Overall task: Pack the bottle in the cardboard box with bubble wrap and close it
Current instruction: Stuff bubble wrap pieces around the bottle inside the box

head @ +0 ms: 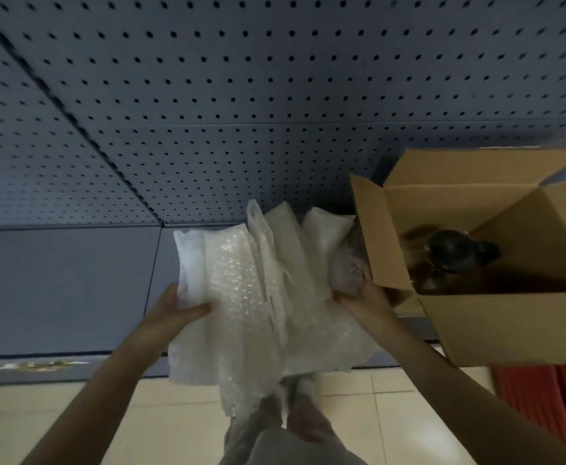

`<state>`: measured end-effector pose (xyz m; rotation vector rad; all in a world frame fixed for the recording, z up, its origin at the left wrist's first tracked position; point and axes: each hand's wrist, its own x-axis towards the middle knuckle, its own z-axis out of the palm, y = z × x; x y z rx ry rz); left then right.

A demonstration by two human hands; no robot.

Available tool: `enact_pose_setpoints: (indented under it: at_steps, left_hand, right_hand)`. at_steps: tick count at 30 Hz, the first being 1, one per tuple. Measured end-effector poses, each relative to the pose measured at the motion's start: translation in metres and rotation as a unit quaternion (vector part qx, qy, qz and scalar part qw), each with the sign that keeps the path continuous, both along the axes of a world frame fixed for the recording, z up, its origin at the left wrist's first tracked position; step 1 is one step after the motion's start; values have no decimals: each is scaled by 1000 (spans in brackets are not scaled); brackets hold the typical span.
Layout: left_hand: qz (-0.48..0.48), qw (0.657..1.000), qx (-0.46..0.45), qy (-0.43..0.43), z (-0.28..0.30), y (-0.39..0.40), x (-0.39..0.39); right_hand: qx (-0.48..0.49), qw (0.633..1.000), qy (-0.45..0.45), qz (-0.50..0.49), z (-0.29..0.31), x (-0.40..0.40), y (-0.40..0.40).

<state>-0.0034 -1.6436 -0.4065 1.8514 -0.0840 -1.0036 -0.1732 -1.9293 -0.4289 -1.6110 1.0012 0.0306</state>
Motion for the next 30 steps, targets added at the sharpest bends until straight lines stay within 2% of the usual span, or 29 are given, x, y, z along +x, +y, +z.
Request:
enact_pose_setpoints:
  at_steps: [4, 6, 7, 10, 12, 14, 16, 18, 19, 22, 26, 28, 30]
  left_hand:
    - [-7, 1000, -15, -21, 11, -21, 0]
    - [-14, 999, -21, -37, 15, -31, 2]
    - [-10, 999, -24, -40, 16, -35, 3]
    - [-9, 998, -34, -49, 20, -45, 6]
    - [17, 998, -22, -48, 16, -47, 8]
    - [63, 996, 36, -56, 7, -46, 11]
    - [92, 982, 125, -110, -5, -40, 15]
    - [97, 966, 165, -172, -10, -32, 17]
    - [93, 961, 175, -193, -11, -29, 17]
    - [75, 951, 184, -235, -7, -25, 11]
    - [37, 950, 141, -278, -2, -31, -2]
    - [15, 955, 111, -273, -1, -36, -9]
    - [-1, 957, 87, -278, 0, -43, -15]
  right_hand:
    - [-16, 996, 74, -36, -9, 9, -8]
    - [-63, 991, 94, -69, -11, 10, -11]
    - [-84, 989, 97, -68, -9, 11, -10]
    - [-184, 982, 35, -20, -7, 10, -11]
    - [-255, 966, 53, -3, 2, 9, -7]
    - [-325, 945, 42, 3, 7, 8, 0]
    - [-344, 934, 86, 39, 12, 7, 10]
    - [-397, 909, 111, 70, 14, 3, 15]
    - [-413, 904, 91, 66, 15, 1, 19]
    - [-438, 899, -8, 23, 20, 3, 32]
    - [-370, 926, -70, 23, 29, 32, 56]
    - [-351, 935, -46, 35, 28, 50, 60]
    - [-322, 945, 40, 50, 25, 64, 55]
